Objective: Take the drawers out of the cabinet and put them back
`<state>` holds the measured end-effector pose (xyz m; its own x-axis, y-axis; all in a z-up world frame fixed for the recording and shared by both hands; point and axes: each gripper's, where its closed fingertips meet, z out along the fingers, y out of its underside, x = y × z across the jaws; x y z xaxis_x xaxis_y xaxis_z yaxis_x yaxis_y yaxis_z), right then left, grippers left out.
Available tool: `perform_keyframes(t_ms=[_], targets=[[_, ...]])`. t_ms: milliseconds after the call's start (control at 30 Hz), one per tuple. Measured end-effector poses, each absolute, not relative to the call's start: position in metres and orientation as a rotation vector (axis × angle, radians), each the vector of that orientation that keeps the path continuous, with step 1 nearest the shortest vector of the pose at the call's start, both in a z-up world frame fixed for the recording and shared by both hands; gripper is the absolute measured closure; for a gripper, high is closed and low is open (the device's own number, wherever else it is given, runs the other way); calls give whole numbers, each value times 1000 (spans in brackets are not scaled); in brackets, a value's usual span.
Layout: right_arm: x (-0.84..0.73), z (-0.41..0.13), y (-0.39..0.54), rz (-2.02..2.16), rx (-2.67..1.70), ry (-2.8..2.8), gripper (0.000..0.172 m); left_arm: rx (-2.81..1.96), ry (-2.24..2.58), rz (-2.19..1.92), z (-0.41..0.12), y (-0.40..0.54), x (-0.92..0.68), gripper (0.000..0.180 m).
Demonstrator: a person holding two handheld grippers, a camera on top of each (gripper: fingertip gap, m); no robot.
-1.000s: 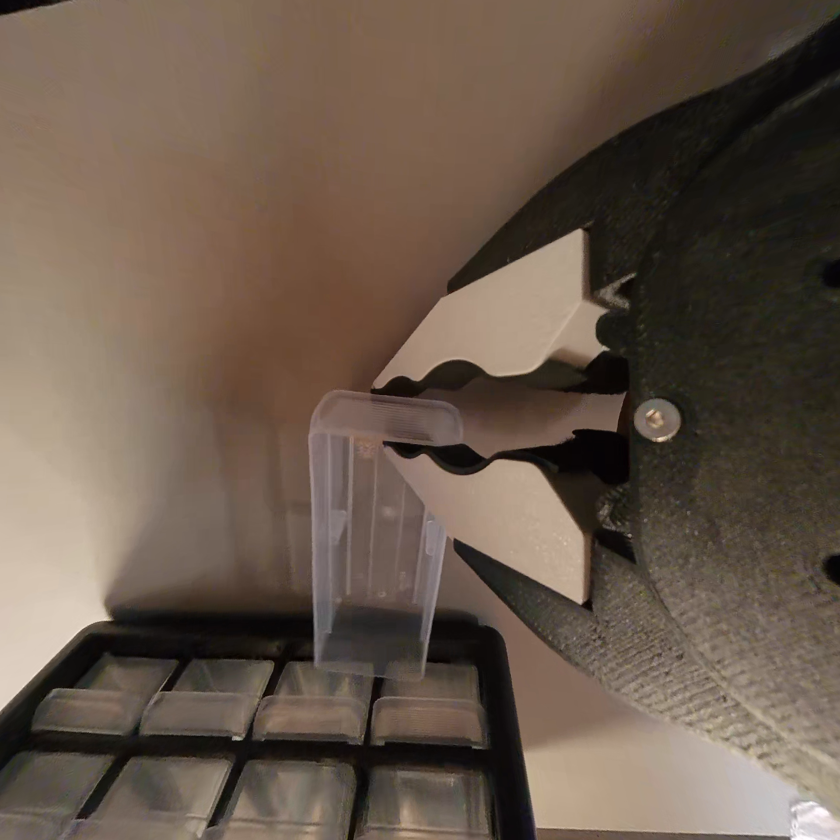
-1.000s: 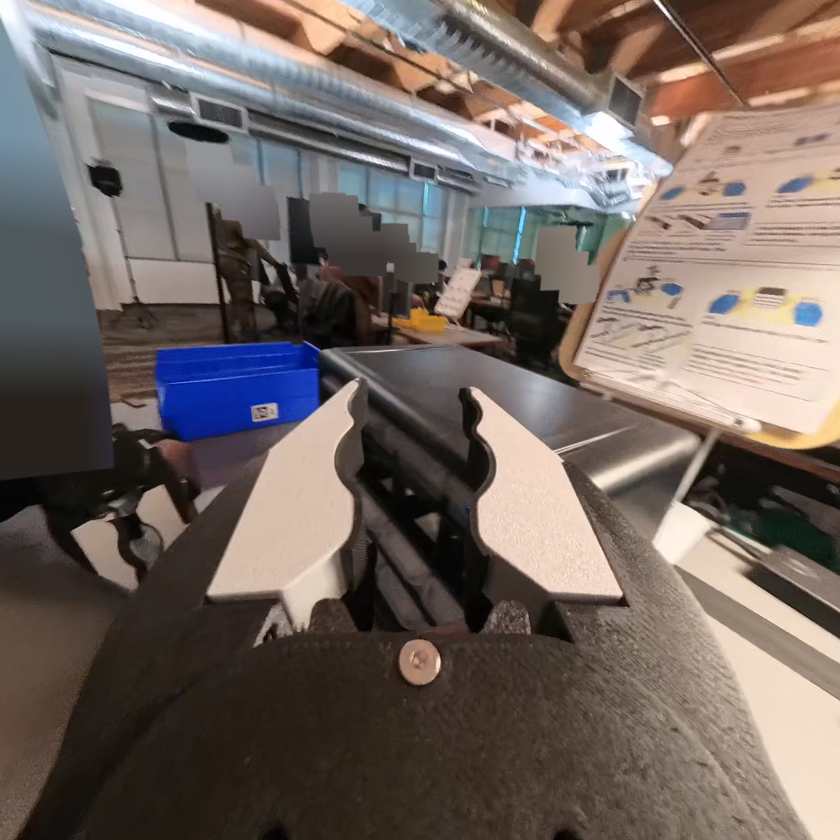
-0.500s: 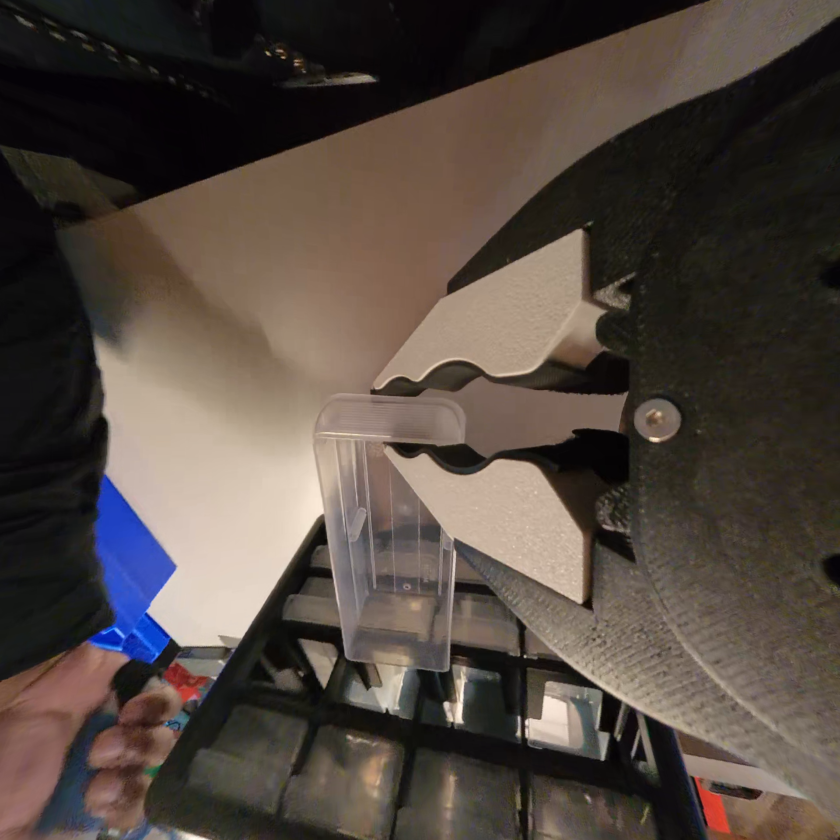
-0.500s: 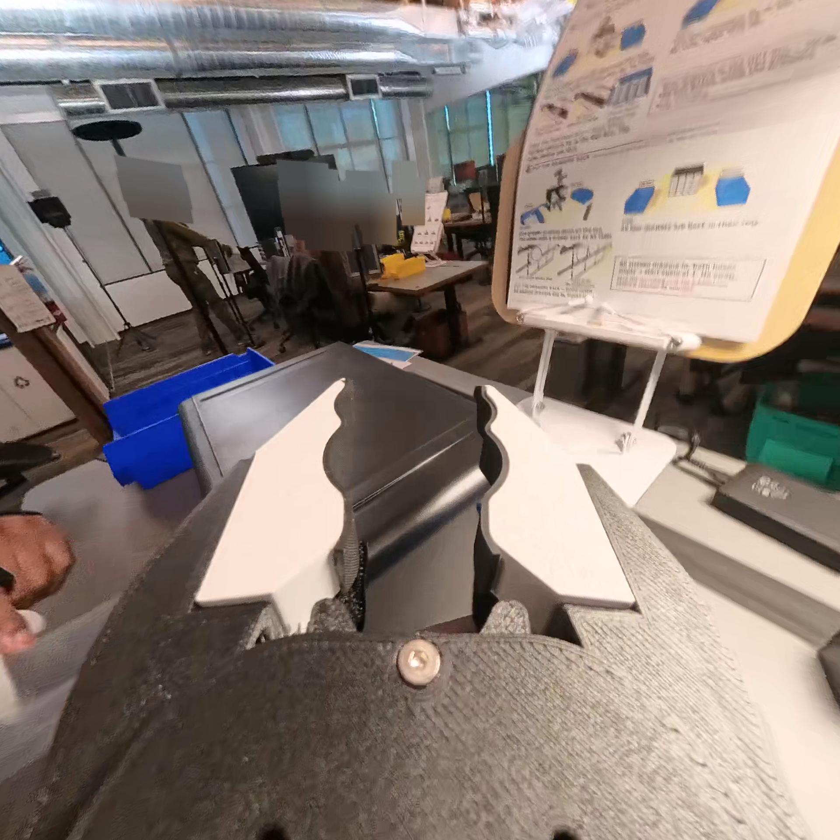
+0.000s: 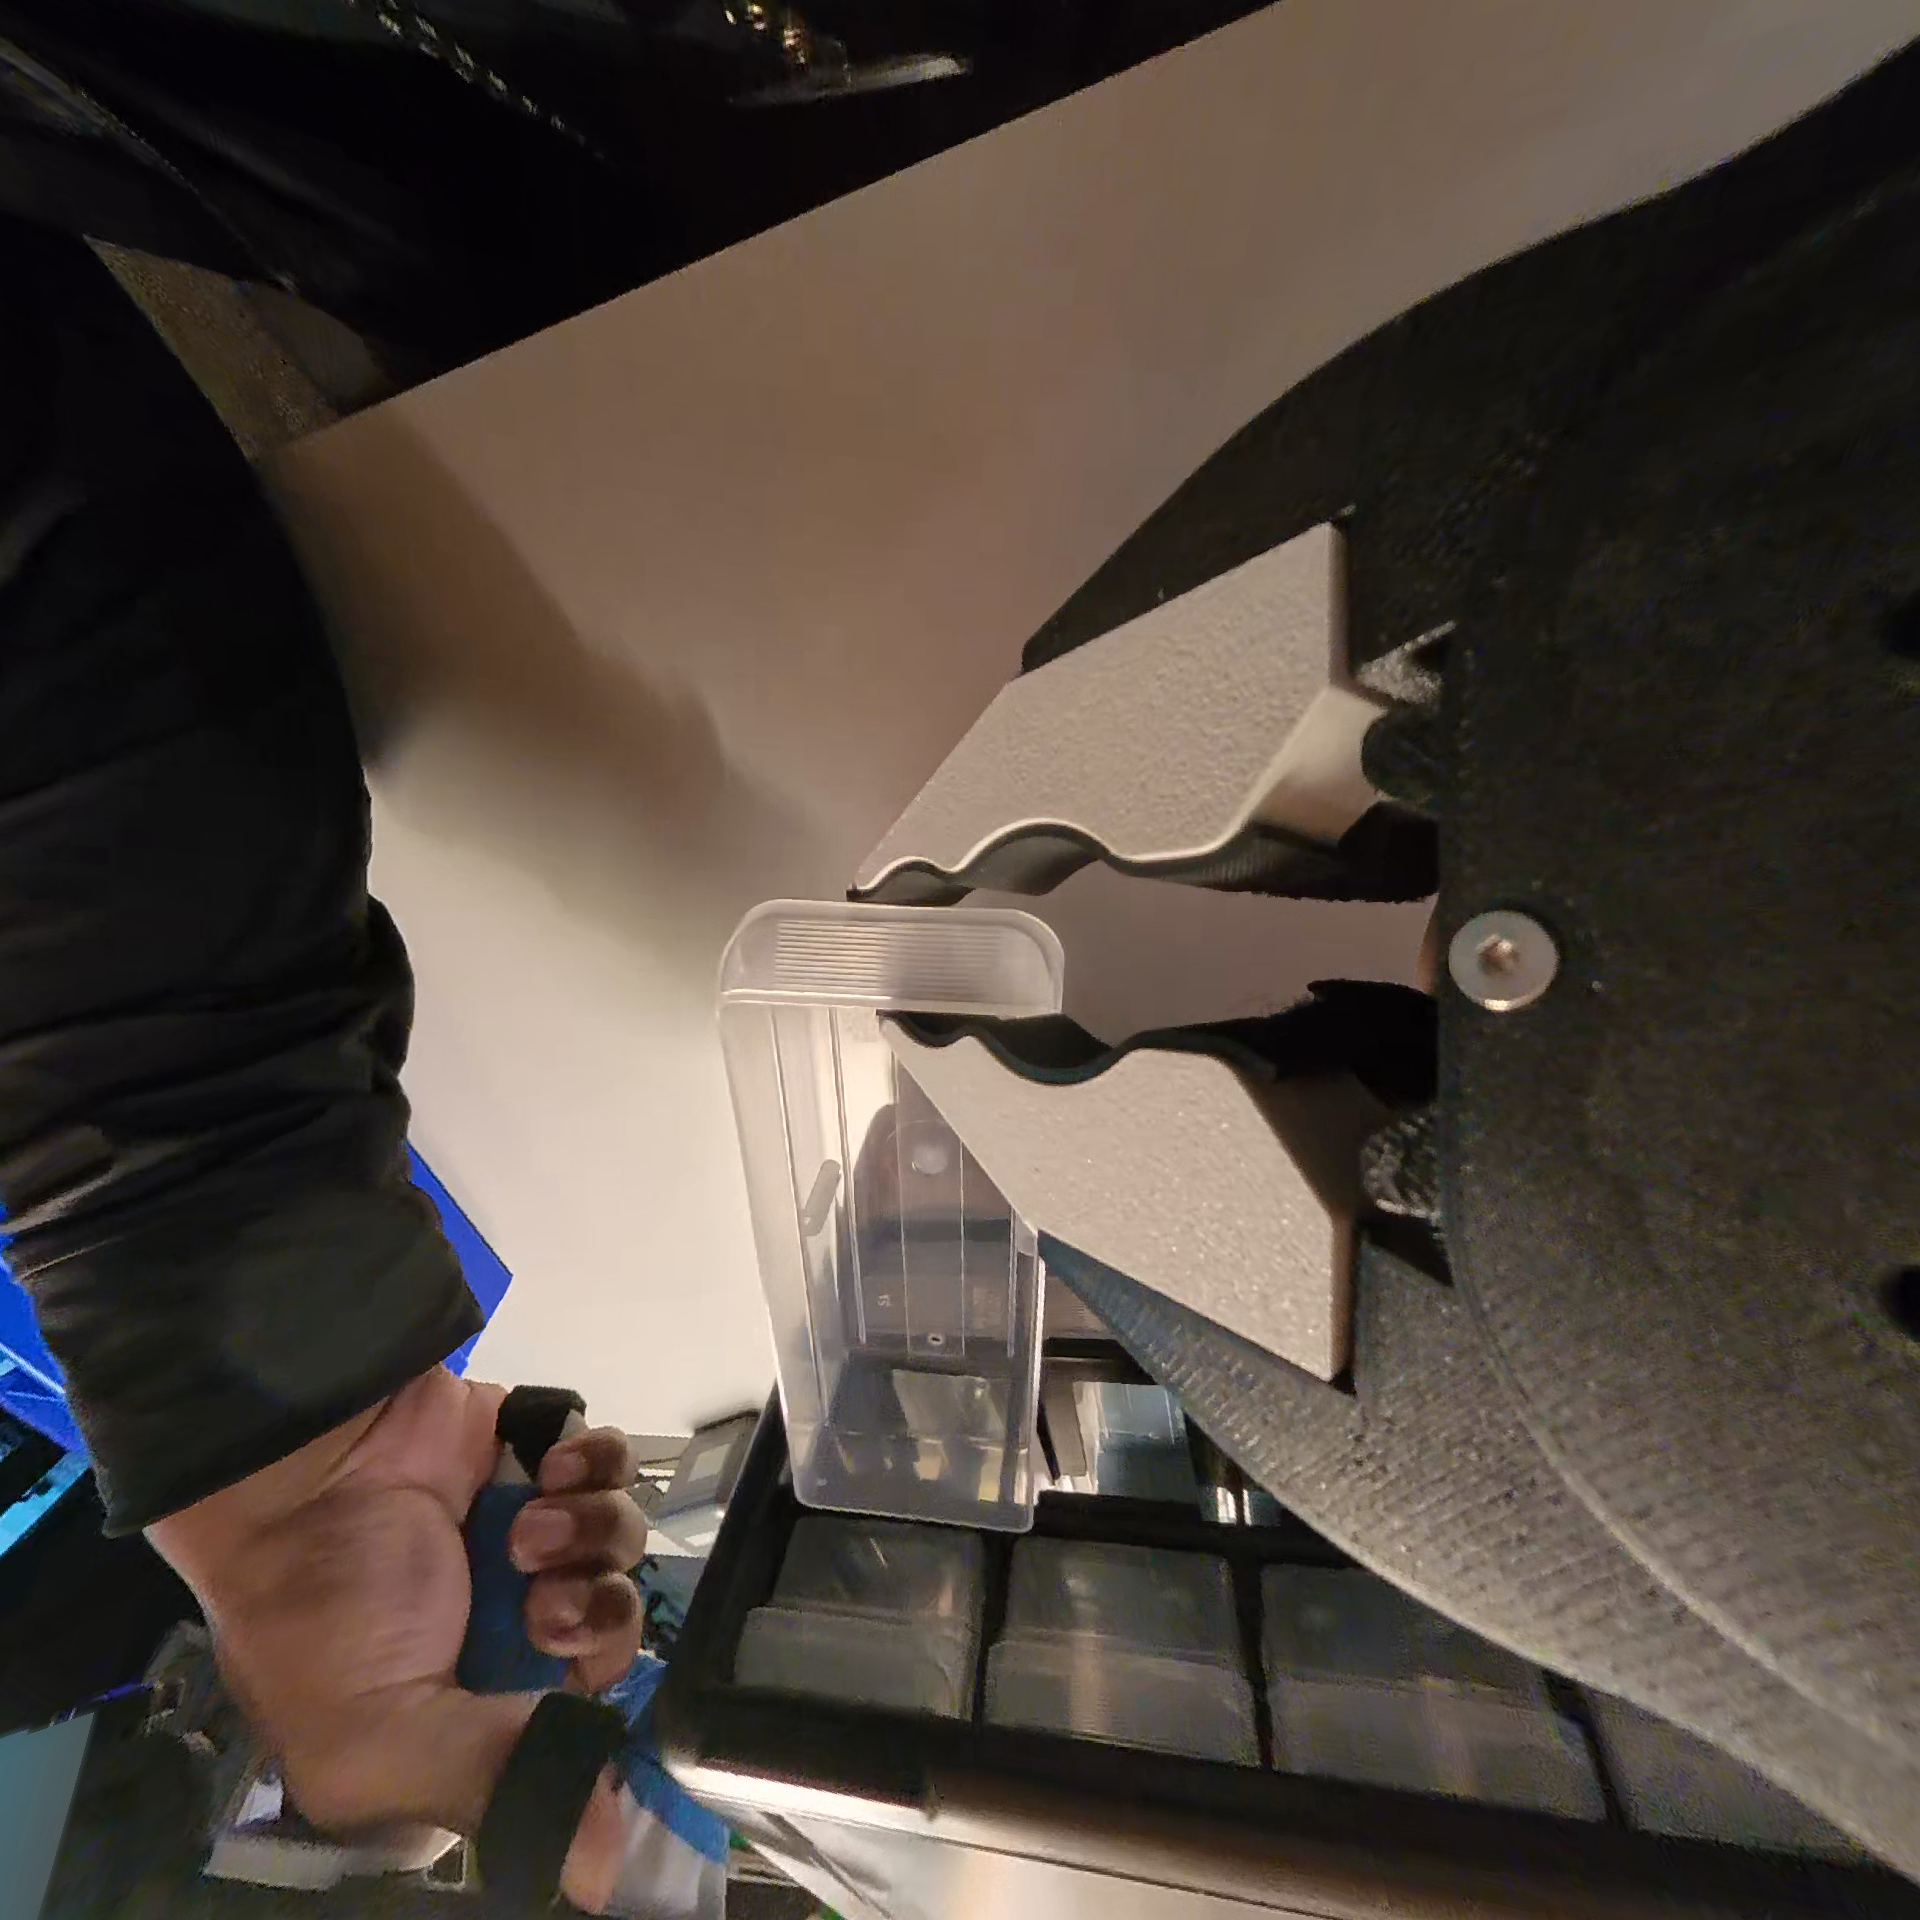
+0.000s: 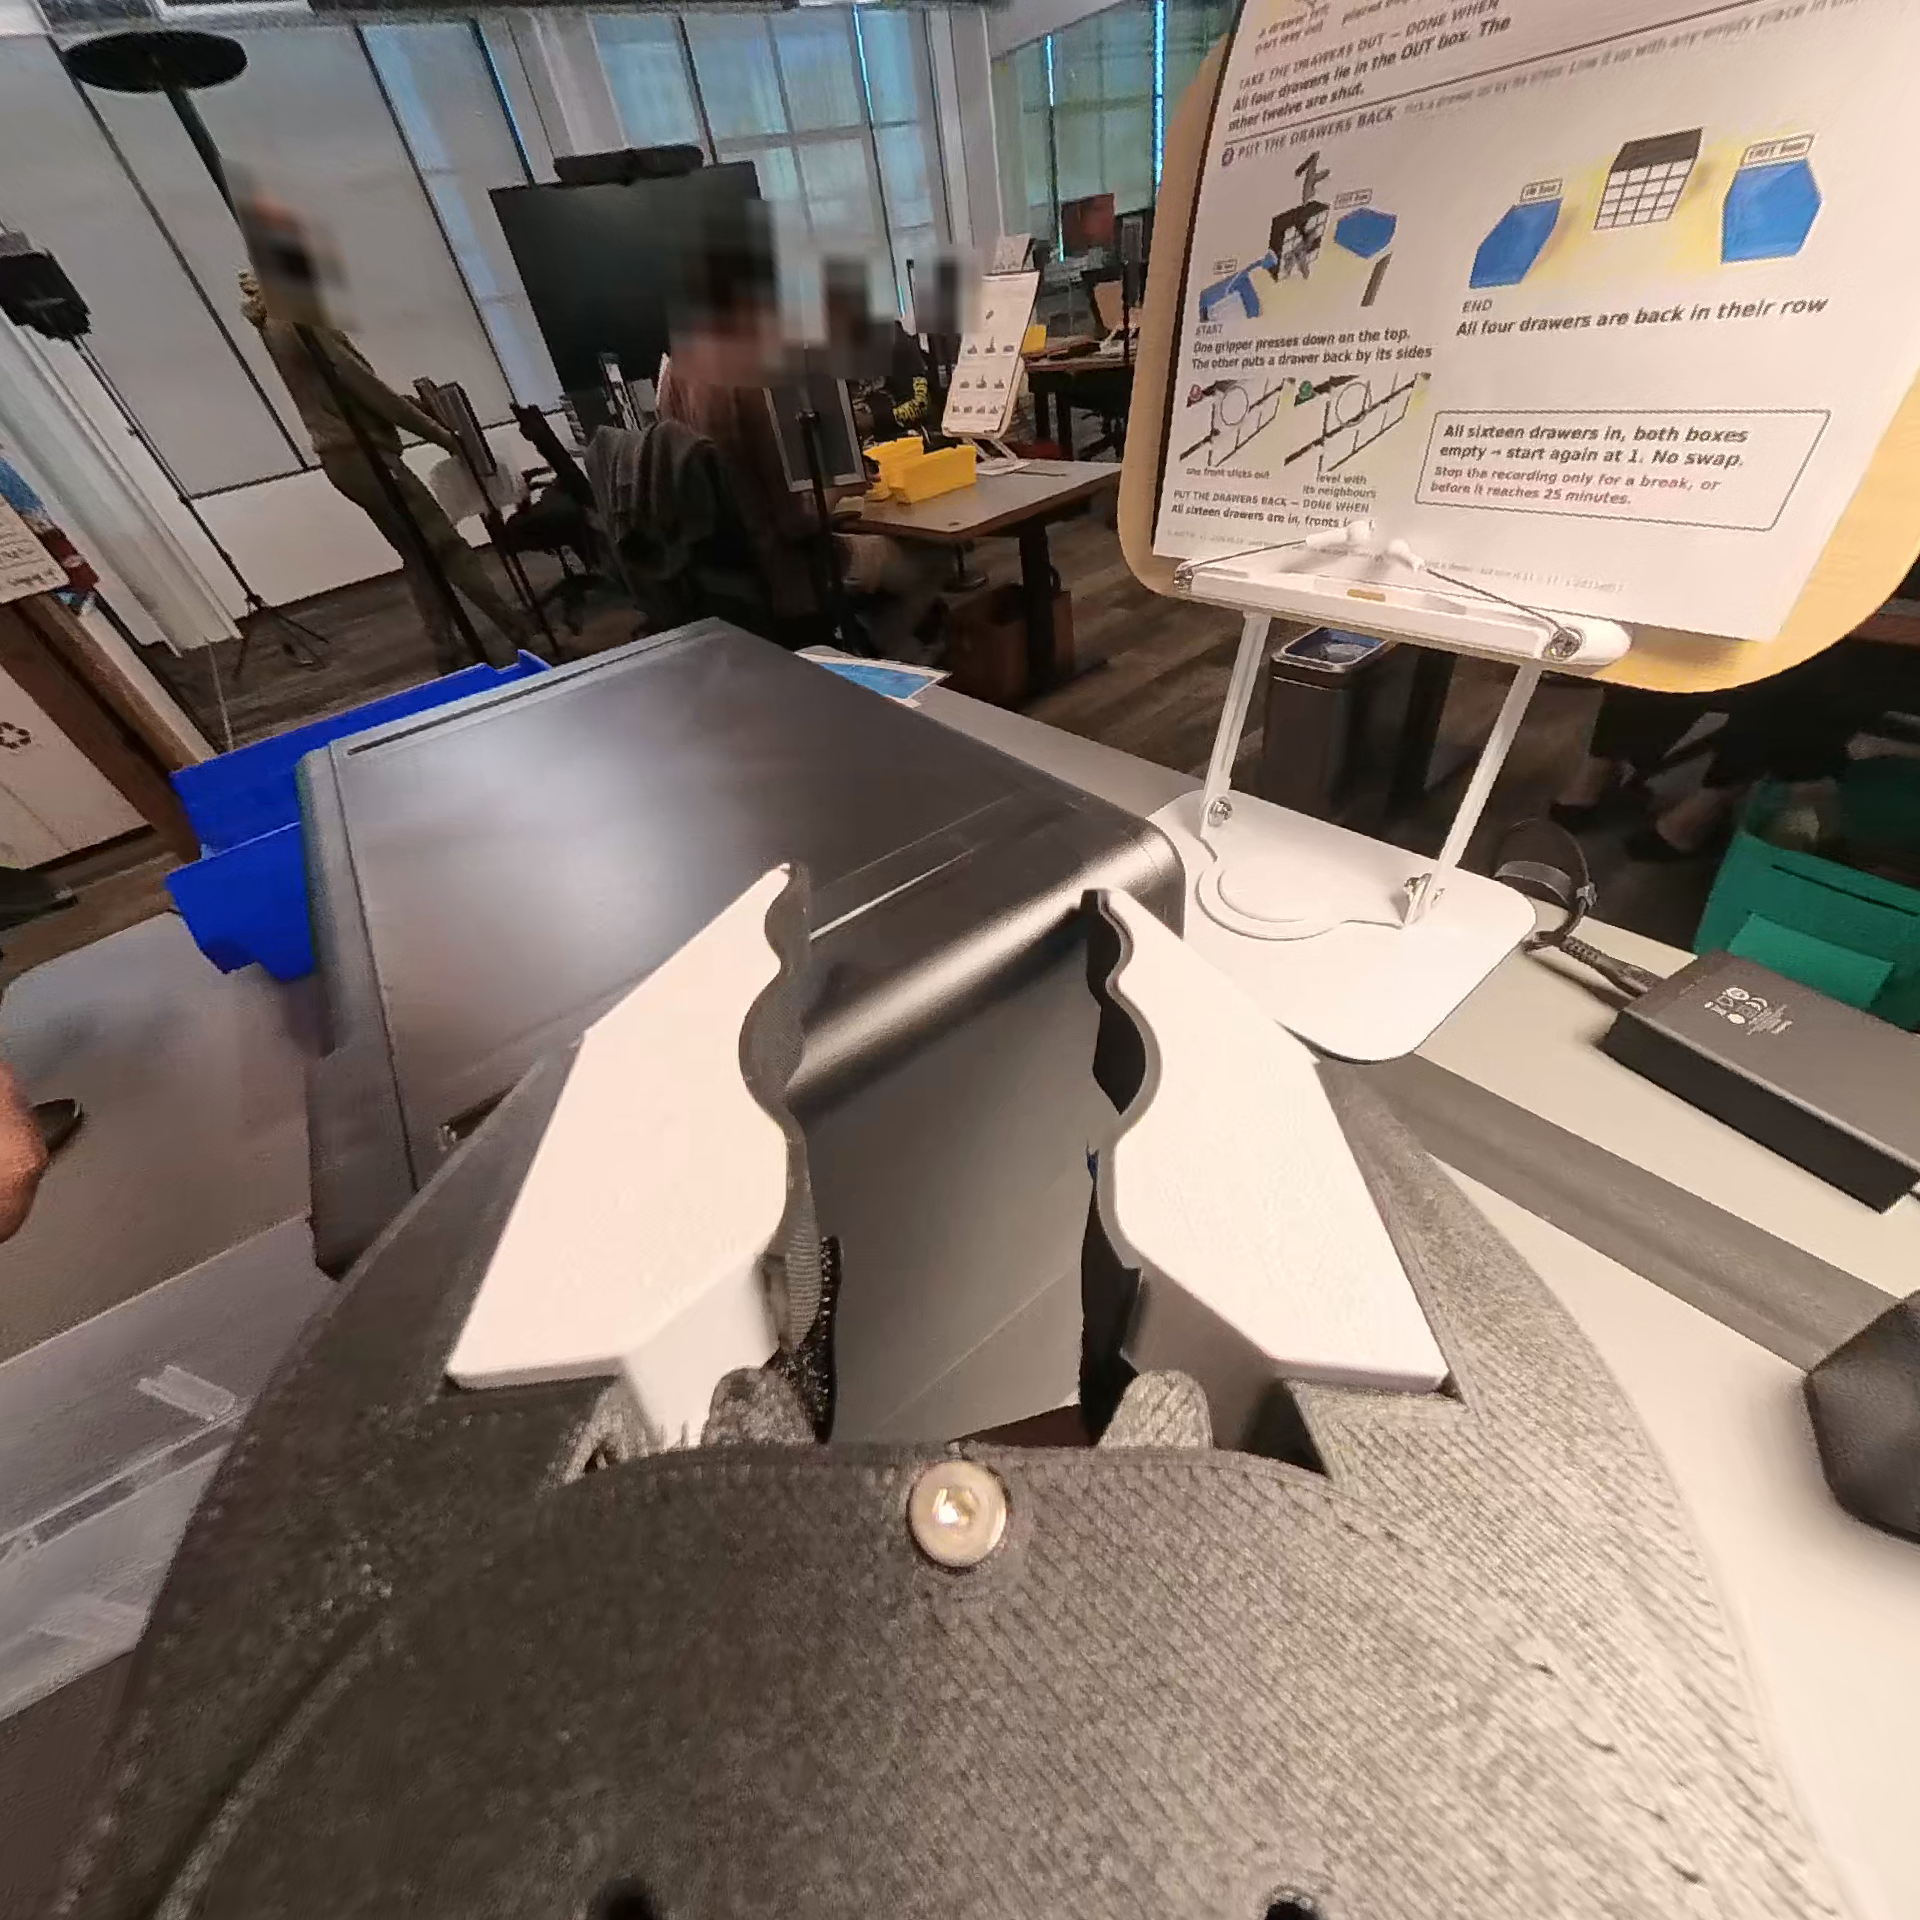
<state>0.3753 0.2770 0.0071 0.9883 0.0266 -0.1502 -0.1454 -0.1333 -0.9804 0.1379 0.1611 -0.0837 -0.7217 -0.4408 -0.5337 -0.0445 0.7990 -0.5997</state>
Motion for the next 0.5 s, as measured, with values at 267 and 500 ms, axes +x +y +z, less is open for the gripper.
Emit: perform_keyframes(t_ms=[267,500], targets=[[371,10,275,140,-1721,82,115,-373,2319,-723,-84,152,157,164],[368,9,274,133,-1756,84,115,-470,2332,-747,-89,152,168,163]])
